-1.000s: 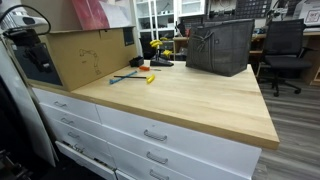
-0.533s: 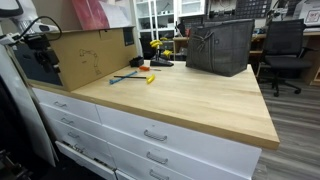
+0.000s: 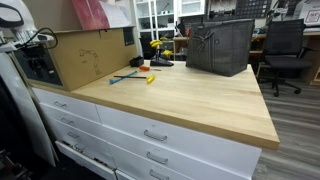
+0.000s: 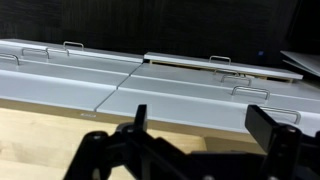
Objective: Open the top left drawer
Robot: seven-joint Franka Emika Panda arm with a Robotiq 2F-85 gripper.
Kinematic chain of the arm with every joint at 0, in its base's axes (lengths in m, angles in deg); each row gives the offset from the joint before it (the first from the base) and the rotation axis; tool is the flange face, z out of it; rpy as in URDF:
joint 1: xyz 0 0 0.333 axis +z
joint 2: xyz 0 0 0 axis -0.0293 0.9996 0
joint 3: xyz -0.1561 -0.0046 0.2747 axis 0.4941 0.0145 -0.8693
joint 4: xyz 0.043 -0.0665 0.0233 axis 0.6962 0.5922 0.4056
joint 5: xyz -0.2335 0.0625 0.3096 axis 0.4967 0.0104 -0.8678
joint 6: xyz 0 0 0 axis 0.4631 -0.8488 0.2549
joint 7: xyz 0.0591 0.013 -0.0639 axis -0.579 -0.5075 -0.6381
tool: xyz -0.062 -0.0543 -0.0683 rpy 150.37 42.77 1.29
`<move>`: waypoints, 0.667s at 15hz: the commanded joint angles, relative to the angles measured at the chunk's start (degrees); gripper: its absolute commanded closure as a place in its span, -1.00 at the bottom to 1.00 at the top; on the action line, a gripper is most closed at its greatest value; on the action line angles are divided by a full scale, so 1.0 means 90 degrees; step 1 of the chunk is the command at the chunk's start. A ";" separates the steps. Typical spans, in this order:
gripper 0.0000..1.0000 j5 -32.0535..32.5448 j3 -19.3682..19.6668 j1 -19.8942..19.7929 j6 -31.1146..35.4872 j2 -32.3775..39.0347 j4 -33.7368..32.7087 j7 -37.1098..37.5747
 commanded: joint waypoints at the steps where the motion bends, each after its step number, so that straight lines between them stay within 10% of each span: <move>1: -1.00 0.0273 -0.0113 0.0204 -0.0079 0.0355 -0.0174 0.0192; 10: -1.00 0.0299 -0.0085 0.0560 -0.0178 0.1183 -0.0353 0.1723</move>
